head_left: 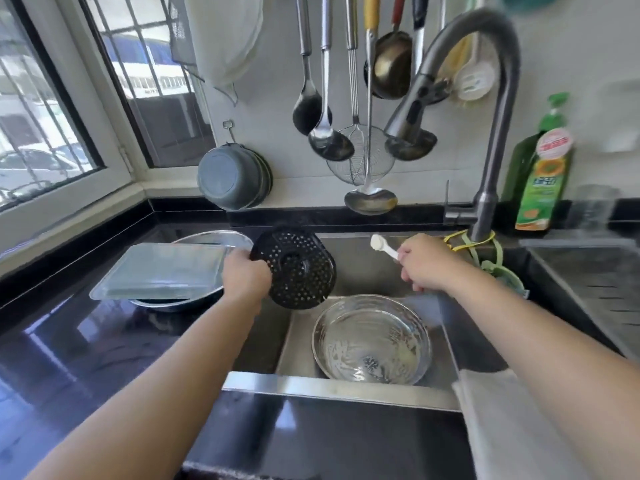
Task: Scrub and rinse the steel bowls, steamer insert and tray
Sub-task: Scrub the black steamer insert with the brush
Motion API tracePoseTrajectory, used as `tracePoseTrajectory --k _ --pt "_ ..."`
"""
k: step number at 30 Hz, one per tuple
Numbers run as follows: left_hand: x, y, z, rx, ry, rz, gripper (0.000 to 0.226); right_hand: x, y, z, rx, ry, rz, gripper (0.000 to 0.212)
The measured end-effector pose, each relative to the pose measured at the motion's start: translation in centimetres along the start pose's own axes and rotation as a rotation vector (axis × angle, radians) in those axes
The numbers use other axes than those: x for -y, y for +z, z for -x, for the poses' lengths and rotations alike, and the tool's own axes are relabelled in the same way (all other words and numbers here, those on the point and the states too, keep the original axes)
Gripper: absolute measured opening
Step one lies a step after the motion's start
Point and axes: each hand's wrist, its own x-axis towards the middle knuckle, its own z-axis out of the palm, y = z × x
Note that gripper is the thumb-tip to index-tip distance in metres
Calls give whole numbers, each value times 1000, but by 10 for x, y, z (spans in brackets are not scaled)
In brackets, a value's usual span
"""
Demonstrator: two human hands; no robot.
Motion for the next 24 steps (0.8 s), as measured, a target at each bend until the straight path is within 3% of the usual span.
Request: tracePoseTrajectory --k 3,7,9,11,17,24 --pt "6 31 29 73 77 -182 12 -19 9 0 -71 53 197 17" --pt "33 63 35 100 114 -247 14 -54 46 -10 -136 56 50 30" --pt "46 66 35 142 44 -242 13 -68 63 -11 -84 40 -12 36" --pt "53 65 25 124 -50 -137 12 -70 66 -10 -31 -1 -33 36" --pt "46 63 10 188 -423 327 24 -52 55 -4 -145 -144 -158 24" --pt "49 70 9 331 -627 484 37 -48 62 0 -43 -242 -86 37"
